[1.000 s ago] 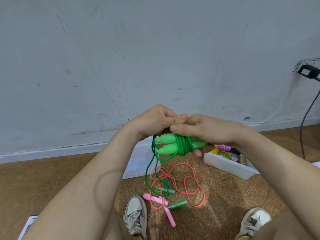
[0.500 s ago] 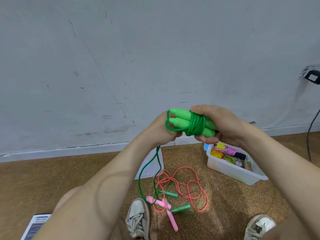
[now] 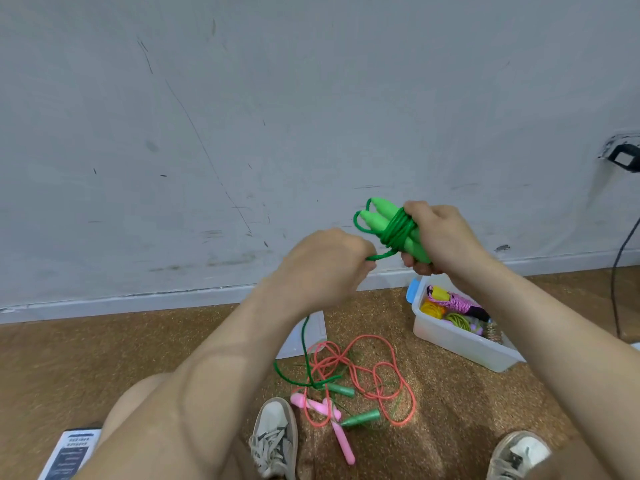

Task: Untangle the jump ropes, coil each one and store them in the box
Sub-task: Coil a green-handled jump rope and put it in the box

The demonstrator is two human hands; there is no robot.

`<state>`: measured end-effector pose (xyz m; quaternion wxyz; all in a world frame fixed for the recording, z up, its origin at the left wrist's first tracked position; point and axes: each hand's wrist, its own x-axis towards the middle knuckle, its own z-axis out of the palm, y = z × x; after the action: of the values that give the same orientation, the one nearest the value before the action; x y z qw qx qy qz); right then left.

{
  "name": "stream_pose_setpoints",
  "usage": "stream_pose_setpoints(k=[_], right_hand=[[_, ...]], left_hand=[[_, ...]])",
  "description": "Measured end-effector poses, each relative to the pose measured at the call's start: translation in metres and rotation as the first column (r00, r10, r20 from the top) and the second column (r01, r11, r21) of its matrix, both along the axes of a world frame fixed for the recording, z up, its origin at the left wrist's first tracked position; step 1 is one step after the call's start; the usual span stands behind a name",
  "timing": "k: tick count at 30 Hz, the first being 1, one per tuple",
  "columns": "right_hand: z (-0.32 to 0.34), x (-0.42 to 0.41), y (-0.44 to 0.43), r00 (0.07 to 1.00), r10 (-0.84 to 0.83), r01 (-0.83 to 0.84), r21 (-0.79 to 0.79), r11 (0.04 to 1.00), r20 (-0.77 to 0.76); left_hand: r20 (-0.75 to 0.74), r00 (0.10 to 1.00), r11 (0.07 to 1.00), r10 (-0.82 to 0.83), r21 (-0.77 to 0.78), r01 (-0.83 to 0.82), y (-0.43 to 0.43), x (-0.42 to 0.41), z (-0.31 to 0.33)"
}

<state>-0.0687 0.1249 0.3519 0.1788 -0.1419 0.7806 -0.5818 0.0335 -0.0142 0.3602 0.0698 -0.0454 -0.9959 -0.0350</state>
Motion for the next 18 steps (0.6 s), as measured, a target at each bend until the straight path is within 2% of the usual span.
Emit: stream_pose_setpoints(k=[4,7,10,12,15,18], right_hand=[[0.003,-0.001,0.003,0.984,0.142,-0.120,0.195,0.974,-0.104],[0.005,0.003,0.005,0.954,0.266,-0.201,0.364,0.910,-0.139],[0.009,0.012,0.005,0.875,0.433,-0.303,0.452,0.839,-0.215],[0.015,0.018,0.006,0.822,0.522,-0.367,0.489,0.791,-0.227],[0.024,0.020,0.012,0.799,0.581,-0.469,0.442,0.765,-0.157],[0.028,0.021,0.017,0.775,0.620,-0.529,0.409,0.744,-0.125]], left_hand=[[-0.060,0.998,0.998,-0.001,0.056,0.004,-0.011,0.006,0.022],[-0.110,0.994,0.993,0.013,0.117,0.000,-0.017,0.006,0.029],[-0.125,0.992,0.984,-0.022,0.173,0.043,-0.022,0.004,0.030],[-0.076,0.996,0.961,-0.053,0.267,0.072,-0.023,0.003,0.028],[0.013,1.000,0.821,-0.025,0.571,0.013,-0.024,0.001,0.025],[0.131,0.991,0.710,-0.022,0.700,-0.077,-0.023,0.000,0.025]])
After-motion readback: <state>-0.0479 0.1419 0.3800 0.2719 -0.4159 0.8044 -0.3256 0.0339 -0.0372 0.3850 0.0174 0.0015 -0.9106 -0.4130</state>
